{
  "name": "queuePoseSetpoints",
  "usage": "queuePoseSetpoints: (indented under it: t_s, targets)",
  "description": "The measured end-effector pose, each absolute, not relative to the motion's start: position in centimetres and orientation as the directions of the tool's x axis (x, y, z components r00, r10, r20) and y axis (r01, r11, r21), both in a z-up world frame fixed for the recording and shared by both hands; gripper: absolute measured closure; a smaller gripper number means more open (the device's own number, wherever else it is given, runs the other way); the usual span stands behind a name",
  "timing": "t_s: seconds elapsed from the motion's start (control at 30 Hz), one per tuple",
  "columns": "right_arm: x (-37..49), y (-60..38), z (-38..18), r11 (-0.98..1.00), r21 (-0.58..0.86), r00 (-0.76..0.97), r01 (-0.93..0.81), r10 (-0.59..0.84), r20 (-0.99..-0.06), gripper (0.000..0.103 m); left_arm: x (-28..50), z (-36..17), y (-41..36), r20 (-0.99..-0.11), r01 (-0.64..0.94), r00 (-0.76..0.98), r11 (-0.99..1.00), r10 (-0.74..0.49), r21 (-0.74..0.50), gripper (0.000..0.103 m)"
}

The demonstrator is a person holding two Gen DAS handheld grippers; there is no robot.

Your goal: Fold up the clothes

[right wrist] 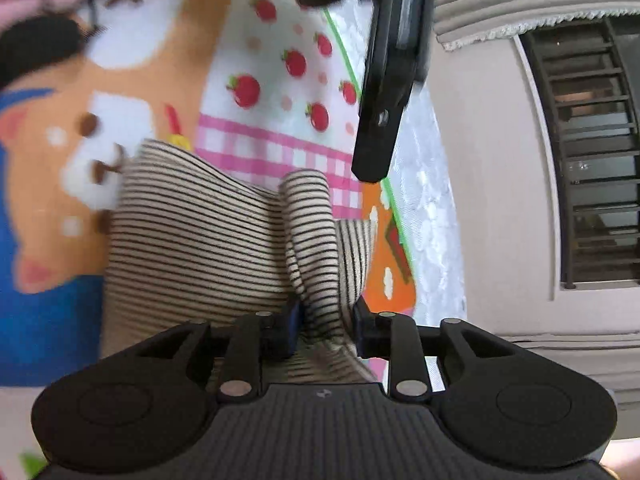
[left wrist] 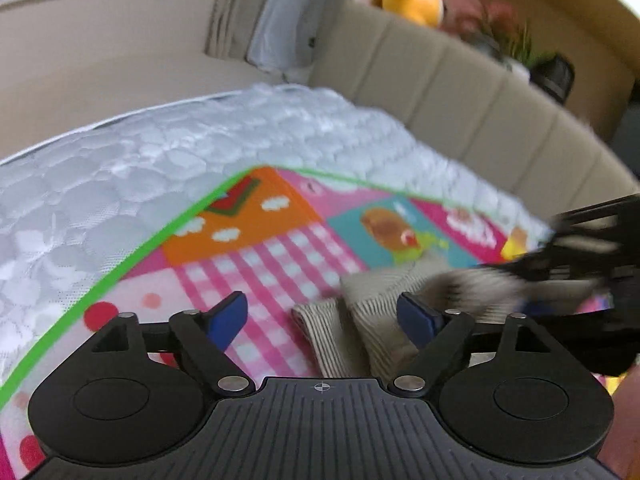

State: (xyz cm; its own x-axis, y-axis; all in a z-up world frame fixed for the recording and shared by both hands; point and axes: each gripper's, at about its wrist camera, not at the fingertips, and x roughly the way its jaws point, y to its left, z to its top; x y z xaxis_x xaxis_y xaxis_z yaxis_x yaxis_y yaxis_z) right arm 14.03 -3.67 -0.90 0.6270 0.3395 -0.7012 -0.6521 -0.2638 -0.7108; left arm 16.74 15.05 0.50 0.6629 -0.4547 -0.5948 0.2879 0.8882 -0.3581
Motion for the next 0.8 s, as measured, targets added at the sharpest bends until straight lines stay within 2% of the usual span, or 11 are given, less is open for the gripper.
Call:
queuePoseSetpoints:
  t_s: [0.13,0.17,0.2,0.23,0.27,0.33,0.43,0.53,0.67,0.73,0.8]
  targets:
    - [15.9,-3.0,-0.8,-0.165,-0.72,0.639,-0.675,0.357,-0.681,0.072,17.8,-0.5,14.5,-0.599,0.307,0.628,0.865,-0.497,-0.397,0.011]
    - [16.0,-3.1,-0.1,-0.12,-0.721,0.644,-0.683,0.366,-0.672,0.068,18.0,-0.8,14.2,-0.609,0.317,0.615,0.864,-0.501,-0.391,0.011]
    - [16.1,-3.4,0.8,-0.064,-0.719,0.651,-0.692,0.376,-0.66,0.063,18.1,-1.1,13.9,-0.614,0.324,0.604,0.861,-0.507,-0.392,0.011]
    - [16.1,-4.1,2.2,0.027,-0.709,0.662,-0.704,0.386,-0.642,0.048,18.2,-1.3,13.7,-0.619,0.331,0.594,0.857,-0.514,-0.394,0.011]
    - [16.1,-4.9,3.7,0.118,-0.693,0.674,-0.711,0.395,-0.624,0.039,18.3,-1.6,13.4,-0.624,0.337,0.583,0.854,-0.52,-0.397,0.01]
    - [16.3,-6.8,6.2,0.307,-0.63,0.698,-0.713,0.393,-0.599,0.039,18.4,-1.8,13.1,-0.62,0.353,0.568,0.841,-0.541,-0.41,0.009]
    - [17.7,-10.4,7.2,0.598,-0.428,0.708,-0.677,0.371,-0.601,0.039,18.2,-1.6,12.2,-0.602,0.395,0.546,0.812,-0.583,-0.43,0.008]
    - [19.4,-13.5,5.1,0.801,-0.188,0.711,-0.568,0.362,-0.602,0.047,18.1,-1.7,10.4,-0.595,0.42,0.521,0.79,-0.613,-0.446,0.008]
    - [24.1,-17.4,-0.5,0.924,0.141,0.674,-0.357,0.359,-0.646,0.051,18.7,-2.5,8.2,-0.613,0.399,0.489,0.784,-0.621,-0.476,0.009]
    - [24.8,-18.2,-3.0,0.934,0.174,0.674,-0.313,0.348,-0.652,0.051,18.9,-3.0,7.6,-0.637,0.38,0.496,0.807,-0.59,-0.452,0.009]
    - [24.7,-19.6,-2.4,0.918,0.228,0.682,-0.323,0.393,-0.617,0.05,18.9,-3.3,7.8,-0.651,0.355,0.512,0.829,-0.56,-0.433,0.009]
